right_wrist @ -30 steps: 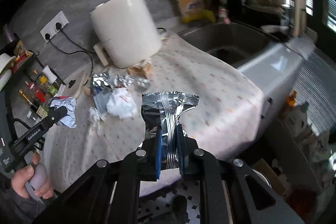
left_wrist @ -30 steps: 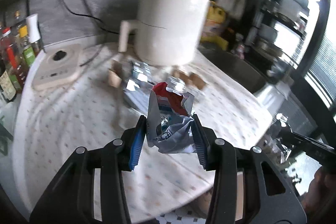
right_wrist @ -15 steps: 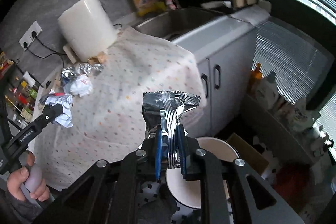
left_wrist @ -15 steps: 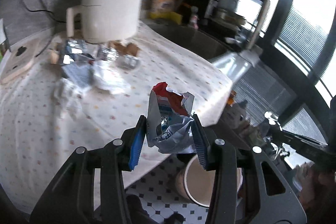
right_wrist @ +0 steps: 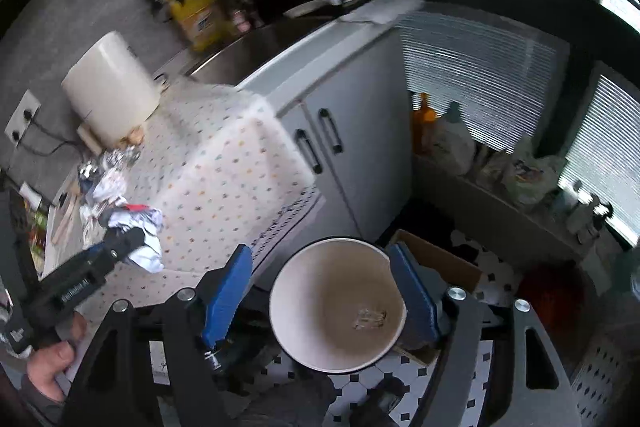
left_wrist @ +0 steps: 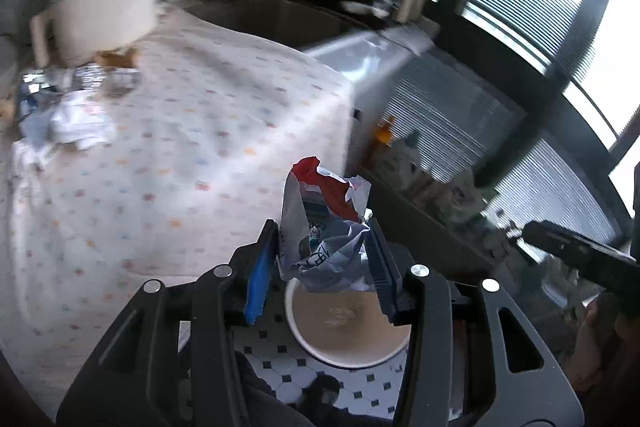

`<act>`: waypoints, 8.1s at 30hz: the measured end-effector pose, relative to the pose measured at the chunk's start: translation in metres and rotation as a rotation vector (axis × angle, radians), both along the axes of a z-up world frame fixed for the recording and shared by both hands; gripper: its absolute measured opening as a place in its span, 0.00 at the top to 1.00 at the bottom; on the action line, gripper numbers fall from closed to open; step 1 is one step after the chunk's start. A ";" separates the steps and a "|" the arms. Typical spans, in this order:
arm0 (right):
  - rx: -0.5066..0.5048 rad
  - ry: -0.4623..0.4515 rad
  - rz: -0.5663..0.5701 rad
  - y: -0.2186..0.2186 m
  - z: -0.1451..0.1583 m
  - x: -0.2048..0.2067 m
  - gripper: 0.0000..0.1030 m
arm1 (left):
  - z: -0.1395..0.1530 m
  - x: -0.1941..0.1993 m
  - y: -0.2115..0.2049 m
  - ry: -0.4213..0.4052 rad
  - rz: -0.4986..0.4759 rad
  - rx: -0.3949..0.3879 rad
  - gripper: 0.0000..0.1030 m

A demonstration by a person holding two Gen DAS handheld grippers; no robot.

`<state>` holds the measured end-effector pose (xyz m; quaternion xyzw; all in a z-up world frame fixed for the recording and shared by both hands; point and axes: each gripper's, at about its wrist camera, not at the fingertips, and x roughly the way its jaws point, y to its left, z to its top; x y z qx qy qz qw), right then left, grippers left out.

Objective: Collect trash
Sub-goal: 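Carry both wrappers over the white bucket and open both grippers, then return both tools to the counter and grasp foil wrapper with left gripper, then grasp the brown paper scrap with the right gripper, then lower both held items into the white bucket and open both grippers, then return to the counter and grasp a white tissue with the left gripper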

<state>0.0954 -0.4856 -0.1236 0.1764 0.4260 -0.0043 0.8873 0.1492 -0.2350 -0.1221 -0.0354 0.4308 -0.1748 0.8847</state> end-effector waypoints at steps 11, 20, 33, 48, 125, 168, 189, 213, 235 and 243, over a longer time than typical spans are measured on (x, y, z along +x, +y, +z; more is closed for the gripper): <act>0.003 -0.018 -0.114 -0.040 0.008 -0.028 0.29 | 0.009 0.001 -0.053 0.024 -0.181 -0.049 0.21; 0.013 -0.041 -0.059 -0.016 0.023 -0.012 0.20 | 0.041 0.006 -0.001 -0.049 -0.027 -0.035 0.06; 0.002 -0.095 0.114 0.084 0.055 0.056 0.08 | 0.077 0.014 0.123 -0.120 0.237 0.000 0.06; -0.027 -0.101 0.269 0.212 0.068 0.129 0.08 | 0.076 0.041 0.266 -0.156 0.442 -0.030 0.06; -0.025 -0.097 0.304 0.199 0.068 0.159 0.97 | 0.092 0.096 0.255 -0.222 0.343 -0.151 0.75; -0.083 0.056 0.094 -0.051 -0.004 -0.040 0.28 | -0.009 -0.006 -0.038 -0.019 0.056 -0.171 0.74; -0.037 0.045 0.017 -0.056 0.001 -0.037 0.25 | -0.002 0.015 -0.040 0.002 0.023 -0.137 0.26; 0.023 -0.074 0.284 0.116 0.050 0.073 0.08 | 0.076 0.001 0.175 -0.155 0.422 -0.046 0.06; -0.034 -0.046 0.371 0.248 0.042 0.150 0.08 | 0.014 0.063 0.296 -0.052 0.480 -0.101 0.12; -0.046 -0.016 0.351 0.280 0.034 0.177 0.08 | -0.030 0.106 0.306 0.069 0.395 -0.118 0.44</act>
